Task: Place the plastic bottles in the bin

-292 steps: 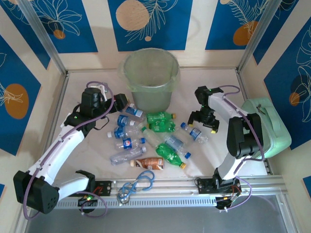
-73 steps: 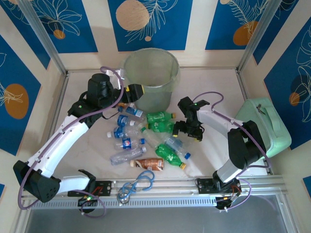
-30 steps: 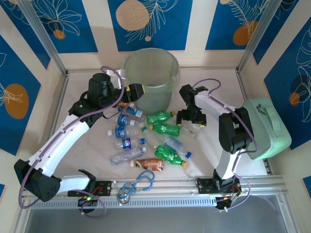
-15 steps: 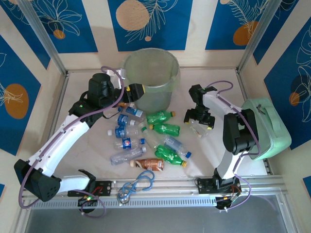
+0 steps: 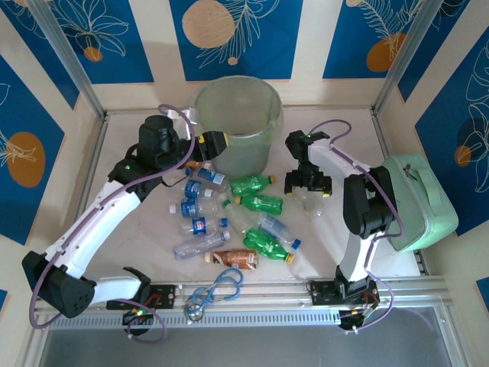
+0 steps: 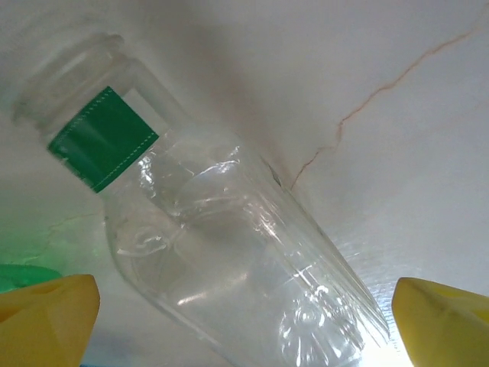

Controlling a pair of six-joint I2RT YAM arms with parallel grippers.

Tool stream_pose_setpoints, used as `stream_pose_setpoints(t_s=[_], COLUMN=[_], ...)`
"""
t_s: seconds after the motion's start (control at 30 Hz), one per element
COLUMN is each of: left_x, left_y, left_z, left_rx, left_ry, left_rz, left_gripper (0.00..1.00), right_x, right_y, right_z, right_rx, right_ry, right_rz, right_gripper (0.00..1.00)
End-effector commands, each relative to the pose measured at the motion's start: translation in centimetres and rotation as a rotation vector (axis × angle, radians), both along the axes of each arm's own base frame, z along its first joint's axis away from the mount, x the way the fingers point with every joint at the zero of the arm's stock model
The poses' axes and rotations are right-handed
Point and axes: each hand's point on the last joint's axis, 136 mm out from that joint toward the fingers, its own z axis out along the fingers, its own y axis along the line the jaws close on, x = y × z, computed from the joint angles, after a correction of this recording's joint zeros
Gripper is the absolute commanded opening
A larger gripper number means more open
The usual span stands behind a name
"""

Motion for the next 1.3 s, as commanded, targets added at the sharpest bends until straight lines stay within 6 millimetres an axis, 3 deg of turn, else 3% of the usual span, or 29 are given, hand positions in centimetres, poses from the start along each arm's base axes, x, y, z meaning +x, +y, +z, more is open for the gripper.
stream_pose_setpoints(t_s=[0.0, 0.17, 0.47, 0.8, 0.93, 1.07, 1.27], left_x=[-0.2, -0.2, -0.1, 0.2, 0.2, 0.1, -0.8], left_y=[0.2, 0.2, 0.3, -0.1, -0.1, -0.2, -1.5], left_z=[0.7, 0.9, 1.0, 1.4, 1.3, 1.3, 2.9], left_rx=[-0.023, -0.024, -0.028, -0.04, -0.043, -0.047, -0.133], left_ry=[-0.012, -0.016, -0.015, -0.013, -0.012, -0.01, -0.032], left_rz=[-0.006, -0.007, -0.004, -0.013, -0.012, -0.02, -0.108], left_gripper=[0.76, 0.76, 0.76, 0.76, 0.76, 0.77, 0.83], right_x=[0.6, 2.0, 1.5, 0.4, 0.4, 0.8, 2.1], right_y=[0.7, 1.0, 0.4, -1.5, -1.7, -1.0, 1.6], right_z=[-0.8, -2.2, -4.9, -3.0, -1.1, 2.7, 13.7], right_rx=[0.066, 0.107, 0.118, 0.124, 0.148, 0.238, 0.505], right_ry=[0.023, 0.025, 0.063, -0.007, -0.06, -0.162, -0.464], right_rz=[0.03, 0.038, -0.006, -0.122, -0.168, -0.216, -0.252], right_gripper=[0.99, 1.0, 0.81, 0.6, 0.55, 0.53, 0.51])
